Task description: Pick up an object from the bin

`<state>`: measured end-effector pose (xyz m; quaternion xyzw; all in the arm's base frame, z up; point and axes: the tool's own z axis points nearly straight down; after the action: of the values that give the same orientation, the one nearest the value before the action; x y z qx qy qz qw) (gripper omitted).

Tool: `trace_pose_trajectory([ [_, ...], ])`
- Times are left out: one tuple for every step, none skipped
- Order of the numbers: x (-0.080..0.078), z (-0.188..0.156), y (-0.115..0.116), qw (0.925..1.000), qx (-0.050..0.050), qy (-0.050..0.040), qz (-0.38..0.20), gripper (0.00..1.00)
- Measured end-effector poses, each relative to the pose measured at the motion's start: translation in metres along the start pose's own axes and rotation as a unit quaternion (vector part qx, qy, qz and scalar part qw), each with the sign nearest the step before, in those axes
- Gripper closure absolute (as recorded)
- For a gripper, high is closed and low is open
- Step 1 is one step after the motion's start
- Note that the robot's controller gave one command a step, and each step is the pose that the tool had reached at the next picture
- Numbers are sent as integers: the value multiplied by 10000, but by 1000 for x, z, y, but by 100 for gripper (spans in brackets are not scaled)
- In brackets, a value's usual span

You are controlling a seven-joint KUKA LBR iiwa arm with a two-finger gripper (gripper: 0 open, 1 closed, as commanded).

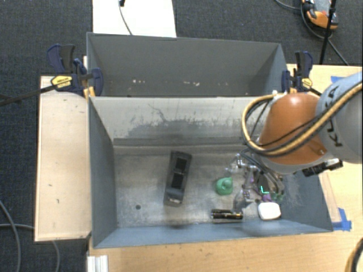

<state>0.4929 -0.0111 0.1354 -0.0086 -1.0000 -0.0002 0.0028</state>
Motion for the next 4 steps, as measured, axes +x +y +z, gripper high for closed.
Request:
trace_pose_trajectory([
  [-2, -4, 0, 10000, 1, -41, -2, 0],
  [-13, 25, 0, 9994, -2, -77, 351, 0],
  [-17, 54, 2, 9992, 0, -13, 397, 0],
  [-30, 33, 3, 9978, -1, -44, 656, 0],
])
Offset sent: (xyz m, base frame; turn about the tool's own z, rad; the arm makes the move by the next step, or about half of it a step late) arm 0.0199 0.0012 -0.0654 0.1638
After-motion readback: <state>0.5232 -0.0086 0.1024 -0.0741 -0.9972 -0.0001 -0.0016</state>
